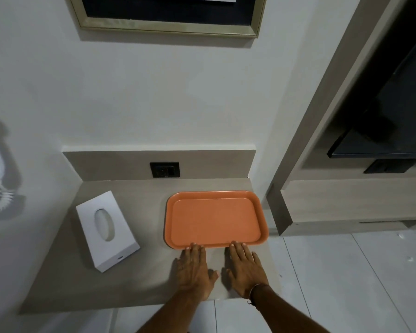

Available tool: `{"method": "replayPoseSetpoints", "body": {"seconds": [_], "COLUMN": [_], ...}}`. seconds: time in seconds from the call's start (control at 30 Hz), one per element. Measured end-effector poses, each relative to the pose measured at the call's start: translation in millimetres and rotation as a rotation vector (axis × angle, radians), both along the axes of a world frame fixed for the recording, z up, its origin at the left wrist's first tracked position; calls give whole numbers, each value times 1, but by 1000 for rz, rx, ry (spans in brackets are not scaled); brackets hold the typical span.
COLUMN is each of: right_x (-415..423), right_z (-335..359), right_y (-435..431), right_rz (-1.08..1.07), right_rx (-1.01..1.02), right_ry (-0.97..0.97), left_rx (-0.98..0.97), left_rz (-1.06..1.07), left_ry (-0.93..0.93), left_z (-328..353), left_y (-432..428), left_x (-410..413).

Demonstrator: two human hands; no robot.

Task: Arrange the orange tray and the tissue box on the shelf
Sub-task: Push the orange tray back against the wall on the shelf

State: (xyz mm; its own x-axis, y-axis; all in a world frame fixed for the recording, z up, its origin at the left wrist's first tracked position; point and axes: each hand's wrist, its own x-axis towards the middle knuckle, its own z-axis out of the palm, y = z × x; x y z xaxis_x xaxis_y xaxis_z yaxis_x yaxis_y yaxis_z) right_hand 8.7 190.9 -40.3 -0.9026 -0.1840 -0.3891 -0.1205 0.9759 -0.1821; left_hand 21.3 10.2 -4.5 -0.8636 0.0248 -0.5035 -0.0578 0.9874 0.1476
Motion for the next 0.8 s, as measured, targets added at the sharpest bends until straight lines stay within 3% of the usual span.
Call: {"method": "replayPoseSetpoints", "body": {"seconds": [0.8], "right_x": [-96], "right_z": [-1], "right_y": [-1], "right_rz": [-57], "right_rx": [-20], "right_ry": [-18], "left_rx": [-58], "left_rz": [-55], "left_ry": [59], "left_z": [-12], "left_y": [3], "left_x": [-94]}}
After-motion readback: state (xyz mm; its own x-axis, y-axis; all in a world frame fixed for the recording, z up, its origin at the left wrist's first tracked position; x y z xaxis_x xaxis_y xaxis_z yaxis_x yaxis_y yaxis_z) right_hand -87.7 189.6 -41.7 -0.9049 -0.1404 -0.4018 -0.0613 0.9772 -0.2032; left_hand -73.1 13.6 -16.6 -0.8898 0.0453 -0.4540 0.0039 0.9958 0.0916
